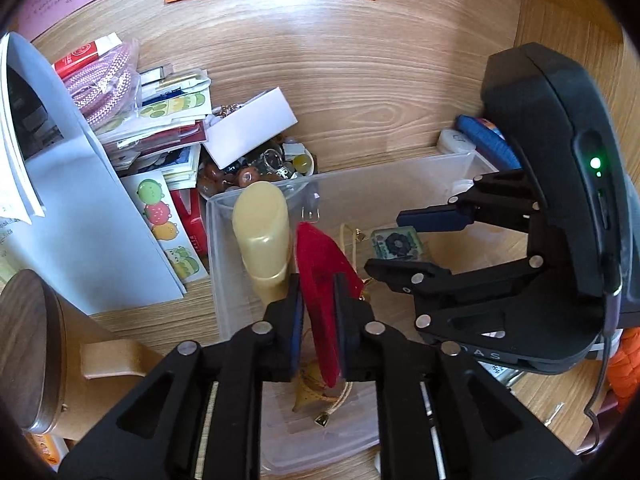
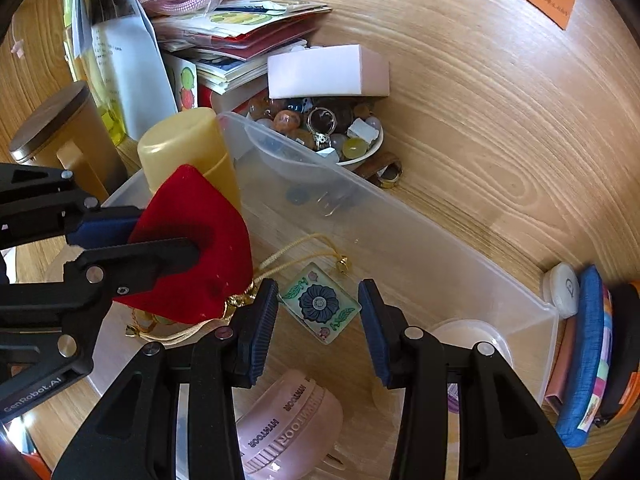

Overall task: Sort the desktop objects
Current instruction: 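Lower the red pouch into the clear box and open the left tool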

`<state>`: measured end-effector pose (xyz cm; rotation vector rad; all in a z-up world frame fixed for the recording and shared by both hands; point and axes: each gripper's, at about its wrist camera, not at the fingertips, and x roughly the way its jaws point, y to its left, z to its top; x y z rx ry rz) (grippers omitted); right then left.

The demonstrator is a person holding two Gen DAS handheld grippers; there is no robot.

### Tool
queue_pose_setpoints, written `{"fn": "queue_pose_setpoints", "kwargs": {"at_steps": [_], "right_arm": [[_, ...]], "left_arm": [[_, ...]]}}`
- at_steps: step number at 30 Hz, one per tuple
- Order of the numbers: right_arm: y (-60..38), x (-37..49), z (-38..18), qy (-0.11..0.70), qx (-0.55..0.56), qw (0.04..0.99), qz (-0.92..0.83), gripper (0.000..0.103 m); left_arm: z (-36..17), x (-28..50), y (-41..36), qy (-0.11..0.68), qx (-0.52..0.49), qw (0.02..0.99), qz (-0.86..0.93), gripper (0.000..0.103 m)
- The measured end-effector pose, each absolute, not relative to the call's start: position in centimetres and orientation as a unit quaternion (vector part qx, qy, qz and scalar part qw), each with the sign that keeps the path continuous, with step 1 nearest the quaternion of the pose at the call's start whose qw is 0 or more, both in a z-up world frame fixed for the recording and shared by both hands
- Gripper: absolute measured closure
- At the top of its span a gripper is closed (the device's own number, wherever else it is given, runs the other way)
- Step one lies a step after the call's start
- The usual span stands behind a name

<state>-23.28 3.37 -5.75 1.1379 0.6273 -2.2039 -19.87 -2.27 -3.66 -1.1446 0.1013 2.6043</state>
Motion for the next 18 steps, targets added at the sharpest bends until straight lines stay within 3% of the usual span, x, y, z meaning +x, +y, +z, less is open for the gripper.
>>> {"fn": "queue_pose_setpoints", "kwargs": {"at_steps": [7, 13, 18], "right_arm": [[3.5, -23.3, -5.6, 0.239, 0.428, 0.277, -0.826, 0.065], [4.6, -22.6, -3.9, 0.226, 0.412, 0.272, -0.840, 0.057], [6.4, -20.7, -1.7, 0.212, 0.388, 0.267, -0.856, 0.049]], "left_arm": [[-3.3, -19.5, -2.4, 0.033, -0.387, 0.145, 0.910, 0.065], [-2.4, -18.9, -2.7, 0.025, -0.371, 0.151, 0.916, 0.054], [-1.4, -18.5, -2.8, 0.019, -0.365, 0.151, 0.918, 0.052]]}}
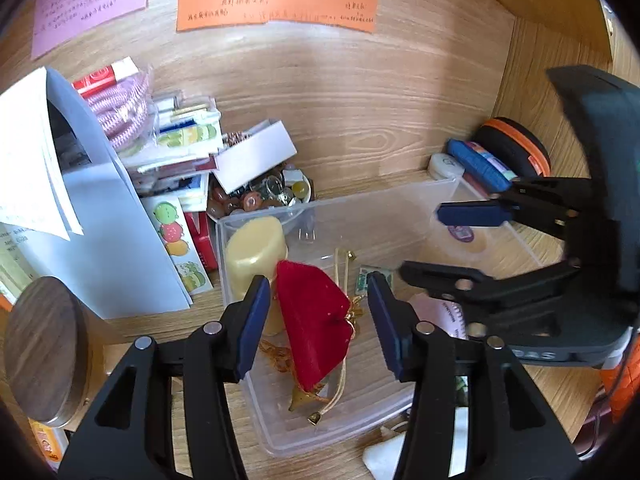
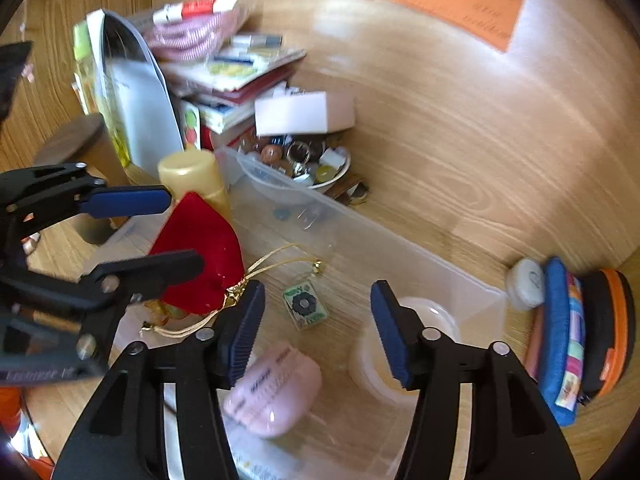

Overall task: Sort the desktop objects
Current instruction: 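Lower the red pouch into the clear box and open the left tool, then move the left tool to the white drawstring bag and grasp it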

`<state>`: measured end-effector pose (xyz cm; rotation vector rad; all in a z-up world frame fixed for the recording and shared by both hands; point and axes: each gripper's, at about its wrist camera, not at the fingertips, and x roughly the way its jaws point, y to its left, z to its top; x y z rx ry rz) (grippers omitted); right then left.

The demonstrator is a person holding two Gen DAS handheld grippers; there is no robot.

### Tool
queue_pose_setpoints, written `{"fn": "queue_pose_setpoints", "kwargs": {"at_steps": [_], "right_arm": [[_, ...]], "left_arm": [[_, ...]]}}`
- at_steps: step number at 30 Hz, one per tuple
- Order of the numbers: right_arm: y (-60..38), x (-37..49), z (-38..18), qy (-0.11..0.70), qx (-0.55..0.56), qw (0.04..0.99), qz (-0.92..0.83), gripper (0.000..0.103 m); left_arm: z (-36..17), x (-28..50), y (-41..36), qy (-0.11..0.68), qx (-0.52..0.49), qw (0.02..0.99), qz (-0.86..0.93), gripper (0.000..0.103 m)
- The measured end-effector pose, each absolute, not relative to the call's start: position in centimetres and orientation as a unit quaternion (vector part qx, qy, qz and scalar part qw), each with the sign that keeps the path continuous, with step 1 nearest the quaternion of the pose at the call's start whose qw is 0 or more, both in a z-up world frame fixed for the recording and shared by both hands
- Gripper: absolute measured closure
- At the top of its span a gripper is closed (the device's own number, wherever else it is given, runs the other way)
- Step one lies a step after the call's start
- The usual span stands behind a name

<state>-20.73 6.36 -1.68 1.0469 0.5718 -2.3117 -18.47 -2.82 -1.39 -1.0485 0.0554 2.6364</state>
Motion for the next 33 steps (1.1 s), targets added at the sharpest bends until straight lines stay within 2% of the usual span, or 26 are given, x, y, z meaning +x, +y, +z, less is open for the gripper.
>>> {"fn": "queue_pose_setpoints", "kwargs": {"at_steps": [2, 4, 6, 10, 13, 15, 17, 23, 25, 33], "right_arm": [[7.1, -20.1, -1.1, 0.206, 0.380, 0.267, -0.861, 0.047], [8.0, -19.3, -0.5, 0.200, 0.371, 0.264, -0.868, 0.044], [8.7, -18.5, -0.1, 0.192, 0.368, 0.264, -0.870, 0.044], [10.3, -17.1, 0.3, 0.177, 0.363, 0.263, -0.876, 0.044], [11.3, -15.9, 0.4, 0.165, 0.362, 0.263, -0.879, 0.044], [12.1, -14.9, 0.4, 0.157, 0.360, 0.263, -0.881, 0.044], [13.1, -13.8, 0.5, 0.149, 0.357, 0.262, -0.884, 0.044], [15.5, -11.0, 0.2, 0.136, 0.348, 0.257, -0.891, 0.041], [16.3, -10.3, 0.1, 0.129, 0.347, 0.255, -0.893, 0.030], [18.8, -8.0, -0.5, 0.105, 0.338, 0.255, -0.900, 0.030]], "left_arm": [[-0.8, -17.9, -2.6, 0.019, -0.359, 0.151, 0.921, 0.046], [-0.5, -17.6, -2.3, 0.020, -0.353, 0.150, 0.923, 0.044], [0.0, -17.1, -2.1, 0.025, -0.348, 0.147, 0.926, 0.044], [0.8, -15.7, -1.6, 0.039, -0.337, 0.130, 0.932, 0.032], [1.4, -14.5, -1.5, 0.042, -0.329, 0.125, 0.935, 0.029], [1.6, -13.7, -1.4, 0.044, -0.324, 0.121, 0.937, 0.024], [1.7, -12.9, -1.2, 0.047, -0.320, 0.115, 0.939, 0.014], [1.1, -10.4, -0.4, 0.043, -0.323, 0.116, 0.938, 0.011], [0.7, -9.6, 0.0, 0.039, -0.326, 0.117, 0.937, 0.010], [-1.8, -7.3, 1.7, 0.017, -0.356, 0.131, 0.925, 0.008]]}}
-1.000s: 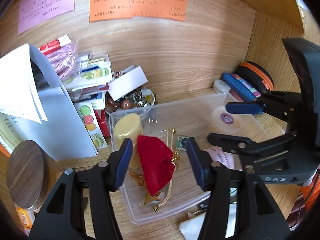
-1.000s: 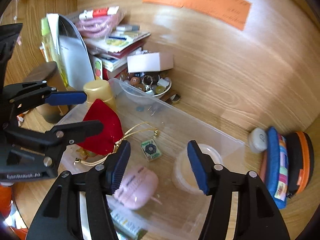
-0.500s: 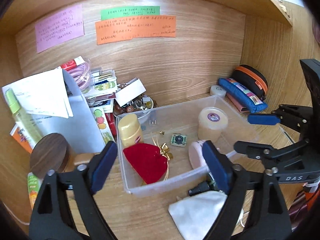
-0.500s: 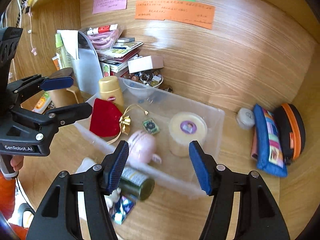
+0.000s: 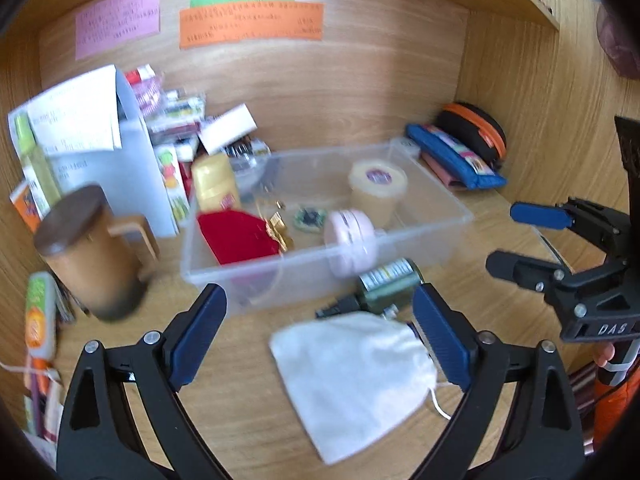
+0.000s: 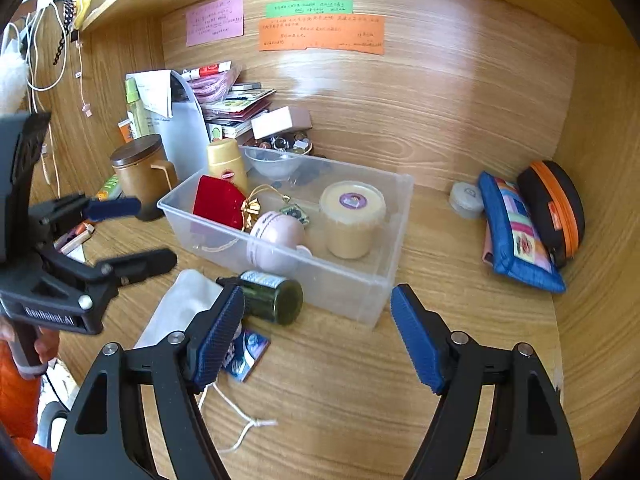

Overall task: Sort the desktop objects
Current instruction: 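Move the left tool to the white drawstring bag and grasp it, then grasp the dark green bottle with the right tool while the left holds the white bag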

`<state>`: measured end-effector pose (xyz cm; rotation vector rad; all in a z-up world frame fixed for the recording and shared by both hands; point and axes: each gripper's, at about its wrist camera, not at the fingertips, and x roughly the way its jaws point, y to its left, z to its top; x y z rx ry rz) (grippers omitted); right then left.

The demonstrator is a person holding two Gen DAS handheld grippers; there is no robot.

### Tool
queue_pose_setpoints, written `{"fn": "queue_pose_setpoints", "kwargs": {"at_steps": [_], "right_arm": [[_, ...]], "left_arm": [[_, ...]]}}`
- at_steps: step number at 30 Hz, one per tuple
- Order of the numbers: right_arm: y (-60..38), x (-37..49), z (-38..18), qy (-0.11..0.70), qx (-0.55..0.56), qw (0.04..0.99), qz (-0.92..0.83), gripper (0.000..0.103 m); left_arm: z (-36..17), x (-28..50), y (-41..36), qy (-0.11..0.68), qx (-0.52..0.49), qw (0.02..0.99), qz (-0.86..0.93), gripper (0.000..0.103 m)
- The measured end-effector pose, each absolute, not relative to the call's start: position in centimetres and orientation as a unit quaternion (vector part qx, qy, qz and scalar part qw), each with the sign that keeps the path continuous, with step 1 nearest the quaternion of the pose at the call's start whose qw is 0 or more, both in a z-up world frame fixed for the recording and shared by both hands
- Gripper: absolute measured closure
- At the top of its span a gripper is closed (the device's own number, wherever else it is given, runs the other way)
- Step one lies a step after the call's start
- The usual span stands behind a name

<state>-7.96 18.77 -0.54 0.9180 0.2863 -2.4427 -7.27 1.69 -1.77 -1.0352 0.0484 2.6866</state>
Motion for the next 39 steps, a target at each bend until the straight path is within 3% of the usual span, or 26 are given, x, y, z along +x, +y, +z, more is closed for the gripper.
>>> {"fn": "queue_pose_setpoints", "kwargs": {"at_steps": [15, 31, 39], "right_arm": [[20.5, -7.7, -3.3, 0.071, 0.367, 0.272, -0.887, 0.030], [17.3, -9.0, -5.6, 0.089, 0.396, 0.291, -0.866, 0.030], [14.6, -10.4, -7.8, 0.114, 0.421, 0.298, -0.849, 0.030]], "left_arm": [[-7.8, -6.6, 4.6, 0.009, -0.430, 0.136, 0.893, 0.008], [-7.7, -5.5, -1.0, -0.067, -0.438, 0.155, 0.883, 0.008], [-7.9, -5.7, 0.7, -0.010, -0.446, 0.152, 0.882, 0.007]]}}
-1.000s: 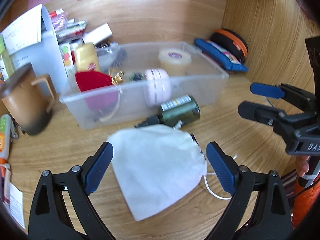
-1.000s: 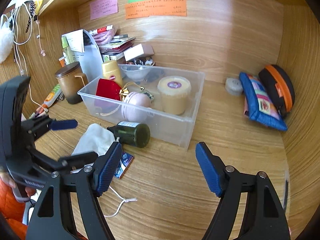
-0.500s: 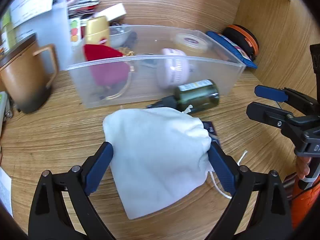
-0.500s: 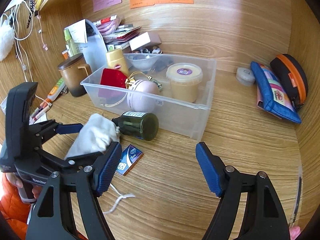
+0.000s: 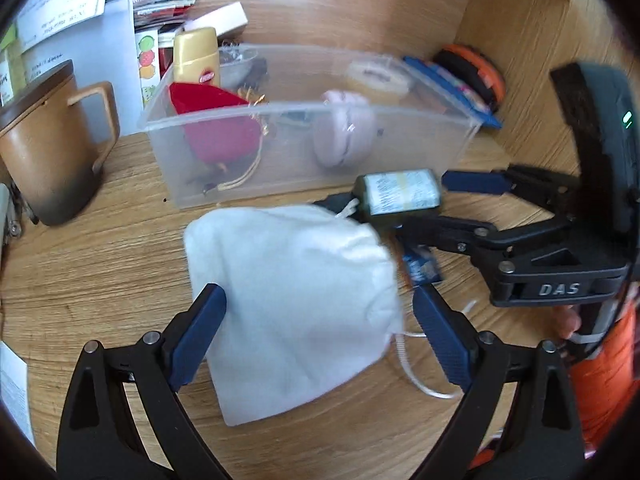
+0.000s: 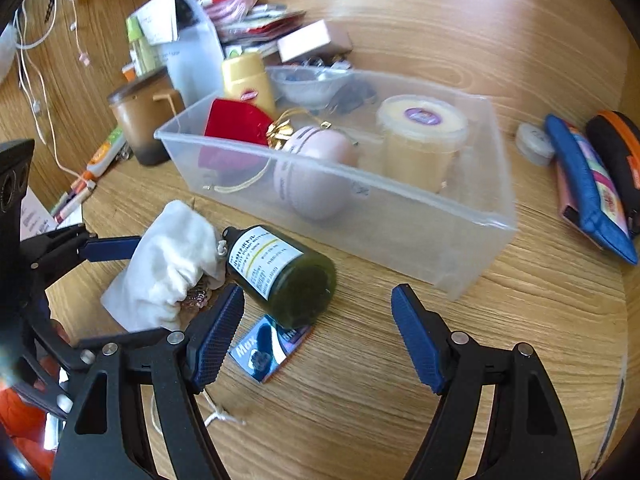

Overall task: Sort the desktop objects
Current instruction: 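Grasp the dark green bottle with the right tool while the left holds the white bag, then lift the green bottle with the right tool while the left lifts the white bag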

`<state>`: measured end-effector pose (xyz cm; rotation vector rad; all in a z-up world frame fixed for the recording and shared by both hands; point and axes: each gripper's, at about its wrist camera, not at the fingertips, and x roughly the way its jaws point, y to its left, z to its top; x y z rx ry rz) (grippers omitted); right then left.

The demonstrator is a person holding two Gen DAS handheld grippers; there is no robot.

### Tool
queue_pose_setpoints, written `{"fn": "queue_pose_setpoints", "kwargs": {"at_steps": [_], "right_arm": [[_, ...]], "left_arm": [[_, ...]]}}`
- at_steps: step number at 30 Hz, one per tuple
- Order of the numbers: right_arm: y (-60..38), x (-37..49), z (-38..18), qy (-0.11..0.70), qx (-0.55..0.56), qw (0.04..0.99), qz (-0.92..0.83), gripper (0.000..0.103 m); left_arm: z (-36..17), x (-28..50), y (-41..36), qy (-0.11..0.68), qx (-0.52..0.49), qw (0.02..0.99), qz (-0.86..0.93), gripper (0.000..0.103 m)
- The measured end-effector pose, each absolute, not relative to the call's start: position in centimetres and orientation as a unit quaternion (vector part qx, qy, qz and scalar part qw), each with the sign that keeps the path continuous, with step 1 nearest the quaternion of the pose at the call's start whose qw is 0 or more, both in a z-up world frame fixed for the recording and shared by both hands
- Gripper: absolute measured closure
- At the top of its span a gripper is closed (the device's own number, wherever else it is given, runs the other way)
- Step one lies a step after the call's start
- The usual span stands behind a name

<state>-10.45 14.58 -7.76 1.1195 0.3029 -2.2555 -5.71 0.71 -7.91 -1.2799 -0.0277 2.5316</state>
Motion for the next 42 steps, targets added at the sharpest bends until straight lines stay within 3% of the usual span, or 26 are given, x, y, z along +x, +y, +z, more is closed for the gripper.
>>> {"fn": "queue_pose_setpoints", "kwargs": {"at_steps": [8, 10, 22, 23, 26, 33, 42], "right_arm": [[12.3, -11.6, -9.0, 0.138, 0.422, 0.312, -0.840, 0.032], [12.2, -11.7, -9.1, 0.138, 0.421, 0.317, -0.839, 0.042], [12.8, -11.4, -8.1, 0.121, 0.389, 0.318, -0.856, 0.043], [12.9, -11.4, -8.0, 0.119, 0.387, 0.315, -0.858, 0.043], [13.5, -11.2, -7.5, 0.114, 0.383, 0.310, -0.863, 0.043], [15.4, -10.2, -6.0, 0.092, 0.367, 0.300, -0.876, 0.043], [17.4, -8.9, -3.2, 0.072, 0.340, 0.293, -0.890, 0.043]], "left_arm": [[-8.4, -5.7, 0.3, 0.007, -0.445, 0.137, 0.885, 0.012], [-8.5, -5.8, 0.4, 0.011, -0.443, 0.134, 0.886, 0.018], [-8.1, -6.0, -0.2, -0.013, -0.429, 0.126, 0.895, 0.033], [-7.8, -5.9, -0.2, -0.015, -0.425, 0.126, 0.896, 0.042], [-6.7, -5.5, -0.4, -0.016, -0.411, 0.127, 0.902, 0.050], [-6.3, -5.6, -1.2, -0.038, -0.408, 0.127, 0.903, 0.055], [-4.2, -5.1, -2.8, -0.054, -0.387, 0.122, 0.912, 0.070]]}}
